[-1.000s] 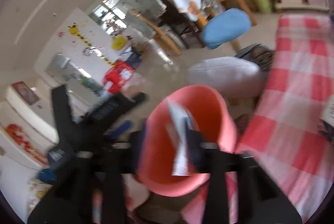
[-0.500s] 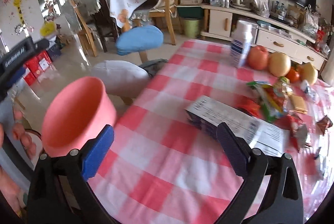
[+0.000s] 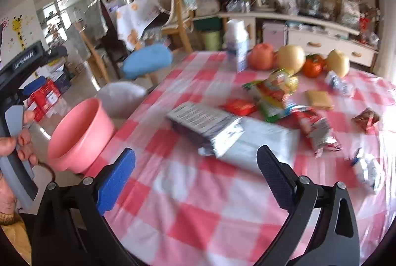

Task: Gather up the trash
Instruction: 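Move both empty tools back over the table items, then grasp the yellow snack bag with the left tool while the right tool grasps the red candy wrapper, then carry both items to the pink basin and open both tools to drop them, then move both tools back to the table toward the green-and-blue packet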

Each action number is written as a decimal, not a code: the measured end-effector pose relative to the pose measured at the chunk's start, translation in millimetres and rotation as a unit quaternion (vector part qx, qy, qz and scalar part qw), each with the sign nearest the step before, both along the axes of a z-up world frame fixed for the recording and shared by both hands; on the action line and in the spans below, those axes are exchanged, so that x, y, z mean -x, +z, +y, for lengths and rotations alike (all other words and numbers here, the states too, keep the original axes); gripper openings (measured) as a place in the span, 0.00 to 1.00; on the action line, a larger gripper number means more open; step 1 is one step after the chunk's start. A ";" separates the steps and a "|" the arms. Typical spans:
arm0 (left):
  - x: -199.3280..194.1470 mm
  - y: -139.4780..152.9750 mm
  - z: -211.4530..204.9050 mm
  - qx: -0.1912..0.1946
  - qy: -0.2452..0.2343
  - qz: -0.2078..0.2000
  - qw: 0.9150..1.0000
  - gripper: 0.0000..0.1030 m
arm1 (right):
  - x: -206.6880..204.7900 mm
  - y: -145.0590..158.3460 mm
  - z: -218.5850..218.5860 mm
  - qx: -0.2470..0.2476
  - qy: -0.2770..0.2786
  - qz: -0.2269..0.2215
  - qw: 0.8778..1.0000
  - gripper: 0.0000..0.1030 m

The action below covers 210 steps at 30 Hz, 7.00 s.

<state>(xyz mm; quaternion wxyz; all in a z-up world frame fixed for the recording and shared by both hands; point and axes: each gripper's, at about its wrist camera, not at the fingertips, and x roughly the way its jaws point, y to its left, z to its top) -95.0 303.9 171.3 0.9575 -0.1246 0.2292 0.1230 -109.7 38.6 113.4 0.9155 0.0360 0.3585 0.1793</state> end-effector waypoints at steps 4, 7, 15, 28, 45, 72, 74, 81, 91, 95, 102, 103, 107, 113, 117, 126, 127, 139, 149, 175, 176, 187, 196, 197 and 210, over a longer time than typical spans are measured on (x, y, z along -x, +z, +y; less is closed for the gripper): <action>-1.2 -1.0 -21.1 -0.005 -0.025 0.004 1.000 0.93 | 6.4 12.2 -21.4 0.012 -0.023 -0.042 0.999 0.96; -4.9 -0.6 -41.1 -0.017 -0.046 0.010 0.999 0.93 | 10.1 19.5 -35.8 0.016 -0.037 -0.061 0.997 0.96; -8.6 -1.4 -79.0 -0.035 -0.080 0.019 0.996 0.93 | 18.2 25.7 -59.0 0.034 -0.059 -0.089 0.994 0.96; -21.3 -5.3 -154.7 -0.092 -0.147 0.046 0.984 0.93 | 16.8 23.9 -97.1 0.069 -0.102 -0.115 0.986 0.96; -32.8 -21.8 -240.8 -0.127 -0.229 0.083 0.961 0.93 | -0.8 0.1 -148.8 0.103 -0.151 -0.089 0.979 0.96; -146.7 -90.6 -304.4 -0.143 -0.309 0.191 0.921 0.93 | -74.0 -41.6 -310.0 -0.074 -0.236 0.033 0.968 0.94; -154.5 -93.7 -305.8 -0.146 -0.309 0.196 0.919 0.93 | -84.8 -48.0 -308.1 -0.080 -0.220 0.048 0.971 0.83; -177.9 -105.5 -305.9 -0.154 -0.309 0.209 0.915 0.93 | -114.3 -64.3 -309.6 -0.066 -0.198 0.084 0.974 0.76; -194.8 -112.6 -306.9 -0.138 -0.313 0.217 0.914 0.93 | -140.9 -86.2 -315.9 -0.043 -0.187 0.122 0.974 0.73; -198.6 -118.5 -309.7 -0.120 -0.318 0.225 0.913 0.85 | -145.6 -88.9 -307.0 -0.023 -0.175 0.123 0.977 0.72; -204.8 -131.0 -314.1 -0.104 -0.319 0.243 0.910 0.60 | -152.6 -91.4 -293.0 0.029 -0.165 0.115 0.979 0.56; -205.6 -132.0 -313.3 -0.100 -0.318 0.245 0.910 0.58 | -152.8 -91.6 -292.3 0.032 -0.163 0.114 0.979 0.54; -208.3 -133.8 -306.3 -0.075 -0.305 0.252 0.915 0.47 | -153.5 -92.0 -291.4 0.033 -0.159 0.113 0.980 0.46; -206.3 -132.0 -301.4 -0.060 -0.293 0.256 0.919 0.43 | -151.3 -88.7 -291.4 0.025 -0.154 0.106 0.982 0.38; -203.8 -127.9 -295.0 -0.050 -0.291 0.251 0.922 0.42 | -149.6 -86.9 -292.2 0.019 -0.150 0.102 0.983 0.36; -190.9 -108.9 -284.0 -0.040 -0.301 0.231 0.924 0.42 | -142.5 -79.8 -301.1 -0.023 -0.154 0.093 0.983 0.28; -188.3 -105.4 -283.2 -0.039 -0.303 0.227 0.925 0.42 | -141.2 -78.8 -302.2 -0.024 -0.157 0.090 0.983 0.27; -154.8 -65.9 -259.3 -0.035 -0.296 0.183 0.937 0.42 | -124.0 -58.4 -293.0 -0.042 -0.154 0.048 0.986 0.26; -125.0 -39.4 -234.1 -0.056 -0.290 0.149 0.944 0.42 | -106.9 -38.4 -267.2 -0.053 -0.145 0.025 0.988 0.26; -65.6 -24.6 19.0 0.031 -0.087 0.094 0.991 0.42 | -50.5 22.2 60.4 -0.080 0.134 0.004 0.988 0.26; -62.7 -27.4 32.1 0.037 -0.075 0.094 0.992 0.42 | -48.6 24.3 85.7 -0.077 0.155 0.003 0.985 0.26; -32.1 -81.5 177.3 0.121 0.083 0.123 0.982 0.42 | -43.9 16.2 238.0 -0.065 0.257 0.014 0.964 0.27; -37.2 -74.5 164.0 0.013 0.120 0.142 0.982 0.93 | -40.9 -1.3 235.5 -0.030 0.214 0.013 0.976 0.79; -38.7 -68.0 161.0 -0.002 0.127 0.139 0.982 0.93 | -40.4 0.1 226.8 -0.026 0.202 0.009 0.979 0.81; -26.2 -7.3 91.5 -0.033 0.070 0.004 0.997 0.94 | -14.4 0.6 142.7 0.019 0.140 -0.031 0.990 0.88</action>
